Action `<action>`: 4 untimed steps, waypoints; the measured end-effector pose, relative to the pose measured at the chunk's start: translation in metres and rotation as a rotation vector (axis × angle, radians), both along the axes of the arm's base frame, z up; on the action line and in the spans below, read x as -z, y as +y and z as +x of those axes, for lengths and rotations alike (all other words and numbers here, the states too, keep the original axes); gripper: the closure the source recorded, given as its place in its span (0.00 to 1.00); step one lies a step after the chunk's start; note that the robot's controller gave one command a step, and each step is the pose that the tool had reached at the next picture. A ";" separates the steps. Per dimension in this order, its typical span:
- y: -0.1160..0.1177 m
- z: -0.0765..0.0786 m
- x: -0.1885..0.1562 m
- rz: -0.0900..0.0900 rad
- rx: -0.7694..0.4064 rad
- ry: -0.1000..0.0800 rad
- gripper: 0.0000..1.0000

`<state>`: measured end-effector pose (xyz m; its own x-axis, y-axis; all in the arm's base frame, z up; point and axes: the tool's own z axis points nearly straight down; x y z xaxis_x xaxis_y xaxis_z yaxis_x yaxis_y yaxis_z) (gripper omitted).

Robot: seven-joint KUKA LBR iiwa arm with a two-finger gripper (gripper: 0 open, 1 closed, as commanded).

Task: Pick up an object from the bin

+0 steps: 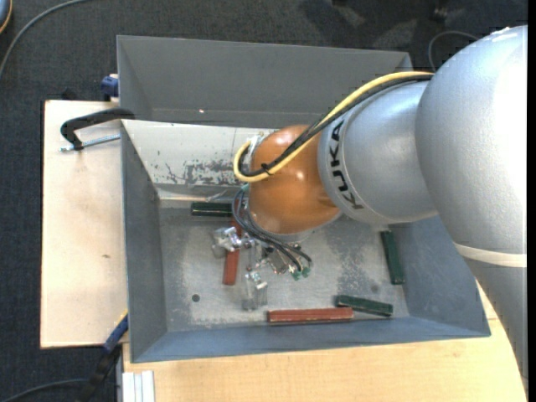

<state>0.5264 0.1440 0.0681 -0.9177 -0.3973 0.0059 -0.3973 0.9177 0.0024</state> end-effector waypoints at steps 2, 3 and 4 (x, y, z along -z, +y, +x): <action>0.025 0.008 -0.003 0.004 -0.324 -0.012 1.00; 0.011 0.014 -0.137 0.004 -0.403 -0.022 1.00; 0.011 0.012 -0.132 0.004 -0.403 -0.011 0.00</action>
Offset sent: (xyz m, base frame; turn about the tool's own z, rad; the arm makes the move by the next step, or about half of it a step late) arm 0.0000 0.0000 0.0000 0.0000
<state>0.5385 0.1551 0.2000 -0.6882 -0.7255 -0.0056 -0.7255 0.6882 -0.0006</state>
